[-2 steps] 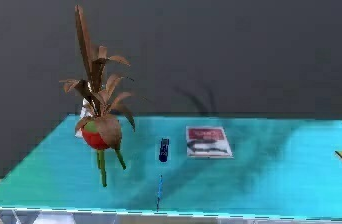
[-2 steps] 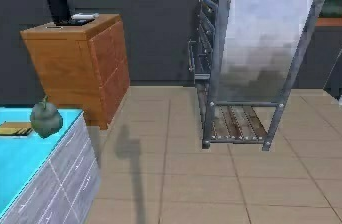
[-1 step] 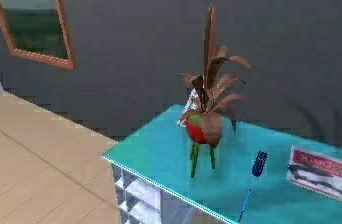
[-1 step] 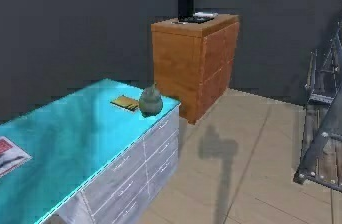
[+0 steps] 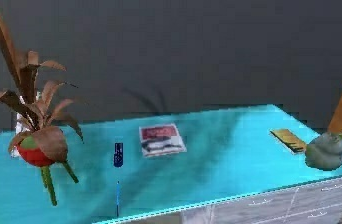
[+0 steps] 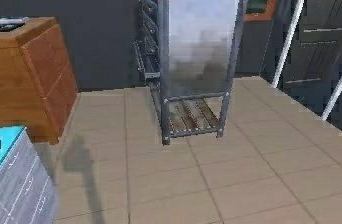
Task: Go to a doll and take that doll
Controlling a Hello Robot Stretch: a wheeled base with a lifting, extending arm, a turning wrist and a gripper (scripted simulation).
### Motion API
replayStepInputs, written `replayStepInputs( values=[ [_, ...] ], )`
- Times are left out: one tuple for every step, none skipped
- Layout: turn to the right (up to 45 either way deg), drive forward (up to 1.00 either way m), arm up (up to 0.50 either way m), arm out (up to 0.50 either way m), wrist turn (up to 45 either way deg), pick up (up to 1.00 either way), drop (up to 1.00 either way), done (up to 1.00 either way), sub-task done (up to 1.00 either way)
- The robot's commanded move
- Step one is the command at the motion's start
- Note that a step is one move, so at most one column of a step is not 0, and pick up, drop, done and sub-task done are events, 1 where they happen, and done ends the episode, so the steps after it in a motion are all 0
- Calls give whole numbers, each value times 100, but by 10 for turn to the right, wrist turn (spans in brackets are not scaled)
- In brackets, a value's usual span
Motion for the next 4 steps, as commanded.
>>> replayStepInputs(
  values=[
    [450,0,0,0,0,0,0,0,0],
    [90,0,0,0,0,0,0,0,0],
    [0,50,0,0,0,0,0,0,0],
    [-450,0,0,0,0,0,0,0,0]
  ],
)
